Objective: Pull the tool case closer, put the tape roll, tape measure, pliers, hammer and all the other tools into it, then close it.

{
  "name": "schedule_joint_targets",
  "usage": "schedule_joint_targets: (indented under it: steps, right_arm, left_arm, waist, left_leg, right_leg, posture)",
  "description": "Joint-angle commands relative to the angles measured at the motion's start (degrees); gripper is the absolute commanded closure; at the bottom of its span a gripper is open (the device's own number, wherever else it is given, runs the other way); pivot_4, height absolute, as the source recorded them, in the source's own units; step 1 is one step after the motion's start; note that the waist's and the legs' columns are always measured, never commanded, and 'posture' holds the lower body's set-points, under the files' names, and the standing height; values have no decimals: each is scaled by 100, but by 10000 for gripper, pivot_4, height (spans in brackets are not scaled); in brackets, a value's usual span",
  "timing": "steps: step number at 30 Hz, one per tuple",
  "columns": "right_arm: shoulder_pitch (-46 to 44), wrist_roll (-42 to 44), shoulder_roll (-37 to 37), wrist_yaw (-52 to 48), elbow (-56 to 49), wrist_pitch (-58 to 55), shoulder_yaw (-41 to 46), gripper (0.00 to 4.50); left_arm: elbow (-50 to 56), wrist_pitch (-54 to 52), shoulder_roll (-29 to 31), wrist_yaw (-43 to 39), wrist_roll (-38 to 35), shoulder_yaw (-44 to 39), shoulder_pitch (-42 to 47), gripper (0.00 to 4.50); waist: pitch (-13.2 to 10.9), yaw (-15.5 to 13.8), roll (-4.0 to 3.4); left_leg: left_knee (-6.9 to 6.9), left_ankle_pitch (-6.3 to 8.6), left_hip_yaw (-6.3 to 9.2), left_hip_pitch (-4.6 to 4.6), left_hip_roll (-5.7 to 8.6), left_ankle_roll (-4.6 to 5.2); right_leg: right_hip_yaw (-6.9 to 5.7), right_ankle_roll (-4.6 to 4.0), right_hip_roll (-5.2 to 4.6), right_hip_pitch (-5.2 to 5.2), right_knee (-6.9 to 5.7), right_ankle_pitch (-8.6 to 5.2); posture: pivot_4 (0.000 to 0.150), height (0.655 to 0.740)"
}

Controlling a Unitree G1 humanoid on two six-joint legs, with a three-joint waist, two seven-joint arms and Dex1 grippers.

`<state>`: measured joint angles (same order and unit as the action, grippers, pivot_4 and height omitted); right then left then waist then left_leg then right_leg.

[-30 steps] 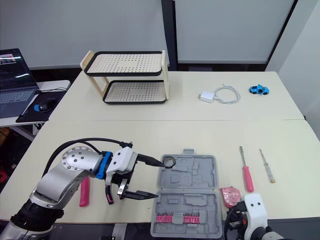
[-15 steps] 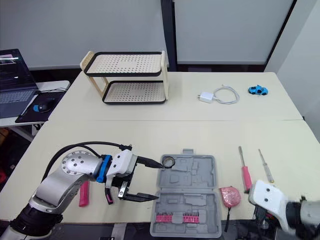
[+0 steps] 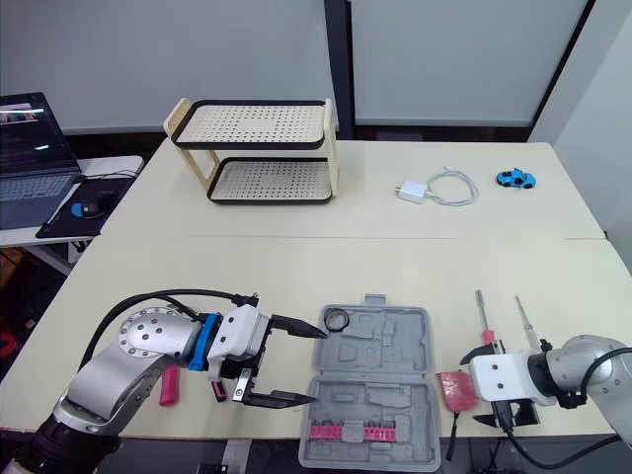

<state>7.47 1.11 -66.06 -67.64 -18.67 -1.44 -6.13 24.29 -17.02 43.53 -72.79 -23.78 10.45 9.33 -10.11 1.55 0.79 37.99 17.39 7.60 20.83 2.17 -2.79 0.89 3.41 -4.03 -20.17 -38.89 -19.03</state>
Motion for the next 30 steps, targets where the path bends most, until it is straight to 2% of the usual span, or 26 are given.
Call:
schedule_joint_targets:
  steps: [1,13,30]
  right_arm:
    - [-248,-95,104,-127,197,201,-179,355]
    - [-511,-384,519,107,1027,1169,-374,355]
    - [-810,-710,766,76,1623,1578,-680,355]
  left_arm:
    - [215,99,18,43,-29,2,-88,0]
    - [223,177,-8,87,-16,72,-151,0]
    - [171,258,25,78,23,66,-162,0]
  waist:
    - [0,2,1]
    - [0,5,0]
    - [0,6,0]
  left_leg:
    - [0,0,0,0,0,0]
    - [1,-1,-1,0,1,-1]
    - [1,-1,-1,-1,2,-1]
  right_leg:
    - [-1,0,1,0,0,0]
    - [1,0,1,0,-1,0]
    - [1,0,1,0,-2,0]
  posture:
    - [1500,7400]
    - [1500,7400]
    - [1500,7400]
